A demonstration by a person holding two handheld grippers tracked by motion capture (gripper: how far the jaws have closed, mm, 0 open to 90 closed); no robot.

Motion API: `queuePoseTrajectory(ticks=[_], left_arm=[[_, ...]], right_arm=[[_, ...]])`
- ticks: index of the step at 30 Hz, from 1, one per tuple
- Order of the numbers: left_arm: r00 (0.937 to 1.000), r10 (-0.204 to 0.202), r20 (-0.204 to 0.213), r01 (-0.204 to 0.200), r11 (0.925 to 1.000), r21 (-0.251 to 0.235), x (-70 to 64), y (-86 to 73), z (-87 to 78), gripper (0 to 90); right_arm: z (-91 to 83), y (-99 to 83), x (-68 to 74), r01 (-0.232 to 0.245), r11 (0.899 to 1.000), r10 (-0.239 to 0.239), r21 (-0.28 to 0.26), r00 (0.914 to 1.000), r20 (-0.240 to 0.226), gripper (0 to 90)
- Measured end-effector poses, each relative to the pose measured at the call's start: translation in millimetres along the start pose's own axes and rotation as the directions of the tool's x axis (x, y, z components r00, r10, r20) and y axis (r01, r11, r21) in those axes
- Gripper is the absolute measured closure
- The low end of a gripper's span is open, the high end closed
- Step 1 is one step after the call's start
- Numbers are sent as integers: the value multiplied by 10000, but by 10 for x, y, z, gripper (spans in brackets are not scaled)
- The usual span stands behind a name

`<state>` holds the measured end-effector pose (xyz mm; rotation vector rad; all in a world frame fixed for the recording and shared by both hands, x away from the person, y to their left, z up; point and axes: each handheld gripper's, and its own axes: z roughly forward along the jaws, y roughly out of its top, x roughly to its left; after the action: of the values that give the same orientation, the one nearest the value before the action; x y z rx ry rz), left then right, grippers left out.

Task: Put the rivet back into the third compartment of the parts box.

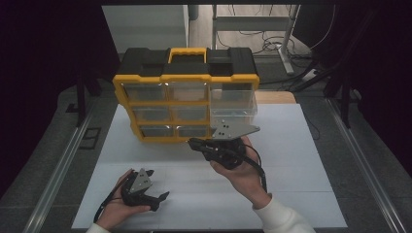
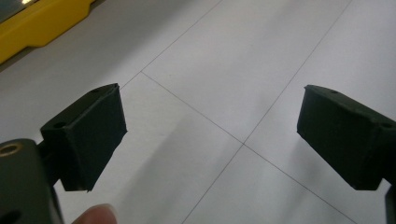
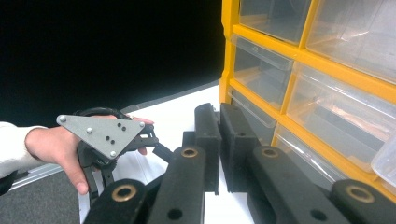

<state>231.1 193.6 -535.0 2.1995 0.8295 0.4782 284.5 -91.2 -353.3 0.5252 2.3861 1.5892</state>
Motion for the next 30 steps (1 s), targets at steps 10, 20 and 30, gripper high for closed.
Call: queuePoseTrajectory(ticks=[10,20,30], left_arm=[[10000,53,8,-53,10000,54,-7,-2,5,86],[10000,-22,7,22,10000,-6,-6,0,3,86],[9998,-189,-65,188,9997,-160,2,5,-13,86]], right_arm=[[-25,14,-20,59,9999,-58,-86,10000,40,867],[-76,53,-78,20,9996,-15,-296,9998,177,868],[-272,197,-192,-141,9959,191,-898,9983,555,868]])
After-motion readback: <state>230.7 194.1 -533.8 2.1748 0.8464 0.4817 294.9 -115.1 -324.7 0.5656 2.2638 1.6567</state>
